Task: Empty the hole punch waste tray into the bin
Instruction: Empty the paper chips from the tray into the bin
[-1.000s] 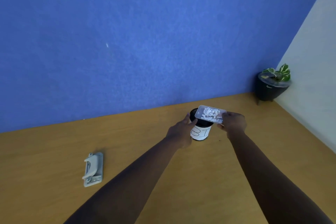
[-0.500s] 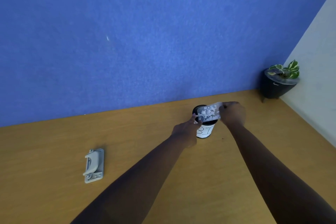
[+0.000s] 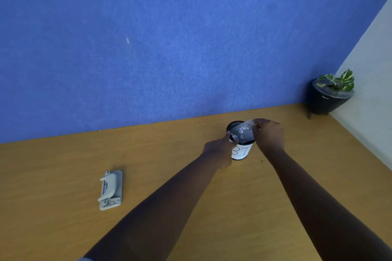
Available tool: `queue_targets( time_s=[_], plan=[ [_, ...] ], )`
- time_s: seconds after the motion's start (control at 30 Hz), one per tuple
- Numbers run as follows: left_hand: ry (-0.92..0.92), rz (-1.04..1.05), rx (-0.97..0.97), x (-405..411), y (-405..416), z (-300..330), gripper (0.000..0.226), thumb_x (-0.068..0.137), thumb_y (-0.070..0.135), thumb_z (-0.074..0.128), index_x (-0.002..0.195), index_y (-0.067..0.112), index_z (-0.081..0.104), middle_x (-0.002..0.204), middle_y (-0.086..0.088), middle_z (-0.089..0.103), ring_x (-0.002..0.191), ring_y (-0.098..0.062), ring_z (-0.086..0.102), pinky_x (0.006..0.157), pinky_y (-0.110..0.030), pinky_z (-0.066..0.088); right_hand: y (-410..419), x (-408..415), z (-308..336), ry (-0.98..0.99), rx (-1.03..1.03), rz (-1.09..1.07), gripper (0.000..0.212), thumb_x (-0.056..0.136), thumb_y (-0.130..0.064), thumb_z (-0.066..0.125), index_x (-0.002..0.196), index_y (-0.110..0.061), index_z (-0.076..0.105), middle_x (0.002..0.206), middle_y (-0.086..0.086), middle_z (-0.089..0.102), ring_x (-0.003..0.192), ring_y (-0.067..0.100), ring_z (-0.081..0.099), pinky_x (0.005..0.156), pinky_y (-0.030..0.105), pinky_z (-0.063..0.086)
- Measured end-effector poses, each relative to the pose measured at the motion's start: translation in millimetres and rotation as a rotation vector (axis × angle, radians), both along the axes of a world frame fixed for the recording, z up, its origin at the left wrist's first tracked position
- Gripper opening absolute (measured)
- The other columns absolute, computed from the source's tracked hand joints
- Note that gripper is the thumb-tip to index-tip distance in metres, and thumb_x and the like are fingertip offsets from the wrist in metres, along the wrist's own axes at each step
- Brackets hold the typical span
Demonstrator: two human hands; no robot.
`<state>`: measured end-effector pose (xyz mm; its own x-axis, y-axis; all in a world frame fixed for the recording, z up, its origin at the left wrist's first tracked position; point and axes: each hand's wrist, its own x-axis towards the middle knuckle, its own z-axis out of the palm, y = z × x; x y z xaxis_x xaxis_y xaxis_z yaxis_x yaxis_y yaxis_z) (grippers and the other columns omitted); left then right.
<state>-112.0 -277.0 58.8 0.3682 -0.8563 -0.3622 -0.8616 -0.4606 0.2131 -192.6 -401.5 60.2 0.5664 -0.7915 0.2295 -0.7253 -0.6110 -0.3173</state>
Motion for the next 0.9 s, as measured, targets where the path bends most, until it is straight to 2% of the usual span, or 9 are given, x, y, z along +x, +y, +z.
queue_targets(
  time_s=[0.2,0.33,0.47,0.73,0.9],
  plan=[
    [-0.002,0.003,-0.002,0.7,-1.4,-1.8,0.079,0.088,0.003,0.047,0.151,0.035,0.013,0.163,0.005,-0.005,0.127,-0.027,0.048,0.069,-0.031,0.042,1.0,-3.2,-1.4,-0.007,-0.055,0.056,0.025,0.09,-0.012,0.047,0.099,-0.006,0.069,0.092,0.016,0.073,0.08,0.032,0.064,0.066,0.031,0.048],
    [-0.015,-0.003,0.012,0.3,-2.0,-0.3,0.078,0.088,0.004,0.047,0.151,0.035,0.012,0.163,0.004,-0.005,0.128,-0.028,0.047,0.072,-0.033,0.042,2.2,-7.6,-4.2,-0.017,-0.151,0.126,0.025,0.092,-0.012,0.045,0.1,-0.006,0.068,0.093,0.015,0.071,0.079,0.03,0.064,0.061,0.027,0.041],
    [-0.017,-0.007,0.017,0.1,-1.5,2.5,0.077,0.089,0.004,0.046,0.152,0.035,0.012,0.163,0.005,-0.005,0.129,-0.027,0.046,0.074,-0.034,0.043,3.3,-12.4,-7.9,0.012,-0.164,0.156,0.026,0.093,-0.011,0.043,0.101,-0.004,0.067,0.094,0.015,0.07,0.08,0.029,0.063,0.067,0.035,0.048],
    [-0.02,-0.003,0.009,-2.3,0.0,6.7,0.077,0.089,0.003,0.045,0.152,0.034,0.013,0.163,0.004,-0.004,0.129,-0.027,0.047,0.076,-0.033,0.043,5.7,-18.3,-10.4,-0.061,-0.173,0.194,0.024,0.092,-0.008,0.046,0.099,0.0,0.068,0.09,0.019,0.07,0.078,0.032,0.064,0.065,0.04,0.052],
    [-0.025,-0.011,0.014,-2.9,0.6,8.2,0.078,0.089,0.002,0.044,0.152,0.033,0.011,0.163,0.003,-0.005,0.132,-0.027,0.044,0.086,-0.035,0.047,8.9,-21.7,-13.0,-0.268,-0.208,0.15,0.018,0.088,-0.004,0.055,0.094,0.002,0.071,0.083,0.021,0.072,0.07,0.035,0.066,0.059,0.04,0.054]
  ],
)
